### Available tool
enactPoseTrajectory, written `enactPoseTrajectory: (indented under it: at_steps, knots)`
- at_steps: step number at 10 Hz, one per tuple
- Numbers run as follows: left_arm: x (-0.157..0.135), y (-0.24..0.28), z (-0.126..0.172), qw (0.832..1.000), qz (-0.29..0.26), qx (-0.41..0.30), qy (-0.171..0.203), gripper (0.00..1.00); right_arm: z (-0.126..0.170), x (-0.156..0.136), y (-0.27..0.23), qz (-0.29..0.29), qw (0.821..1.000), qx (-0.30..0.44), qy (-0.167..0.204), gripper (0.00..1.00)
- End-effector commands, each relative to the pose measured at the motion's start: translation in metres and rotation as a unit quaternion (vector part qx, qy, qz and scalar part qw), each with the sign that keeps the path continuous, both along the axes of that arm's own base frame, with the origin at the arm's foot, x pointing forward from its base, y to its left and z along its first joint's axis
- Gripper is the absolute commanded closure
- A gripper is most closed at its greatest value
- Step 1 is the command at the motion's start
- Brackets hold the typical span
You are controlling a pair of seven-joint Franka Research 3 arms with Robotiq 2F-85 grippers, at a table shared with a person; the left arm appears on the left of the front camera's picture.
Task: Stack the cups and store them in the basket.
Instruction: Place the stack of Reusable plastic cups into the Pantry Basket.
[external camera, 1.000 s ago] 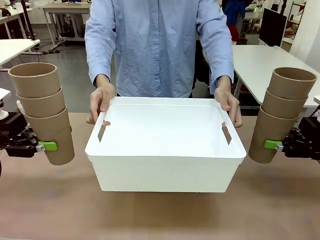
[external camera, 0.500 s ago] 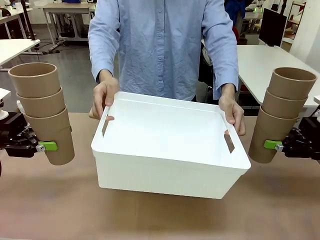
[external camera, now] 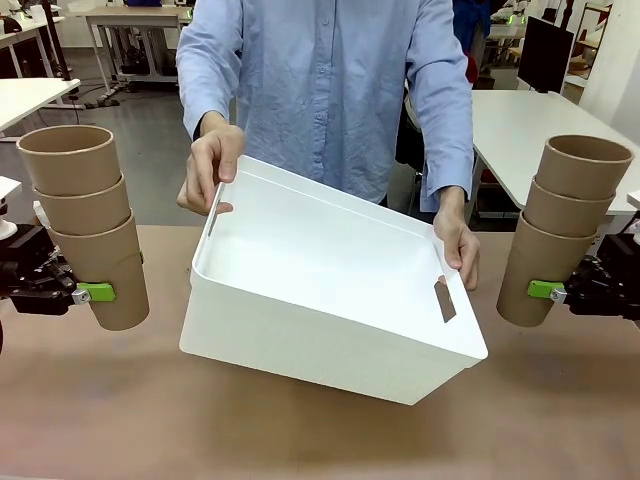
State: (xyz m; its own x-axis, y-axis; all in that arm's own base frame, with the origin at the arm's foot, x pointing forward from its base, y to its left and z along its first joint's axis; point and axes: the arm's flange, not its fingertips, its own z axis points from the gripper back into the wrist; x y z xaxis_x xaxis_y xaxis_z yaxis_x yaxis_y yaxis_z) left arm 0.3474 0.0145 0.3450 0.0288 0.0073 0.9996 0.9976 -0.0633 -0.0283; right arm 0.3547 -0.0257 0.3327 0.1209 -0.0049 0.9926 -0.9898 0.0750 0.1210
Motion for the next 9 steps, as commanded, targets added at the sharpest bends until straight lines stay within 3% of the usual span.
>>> enactPoseTrajectory:
  at_steps: [1,5,9]
  knots:
    - [0.0,-0.001,0.003,1.0,-0.002,-0.006,-0.002,0.15,0.034,-0.023,0.01,-0.005,1.0,-0.015,0.008,0.16]
    - [0.0,-0.001,0.003,1.0,-0.002,-0.006,-0.002,0.15,0.106,-0.05,0.063,-0.025,0.993,-0.11,0.017,0.16]
    - [0.0,-0.001,0.003,1.0,-0.002,-0.006,-0.002,0.15,0.145,-0.076,0.157,-0.033,0.968,-0.249,-0.006,0.16]
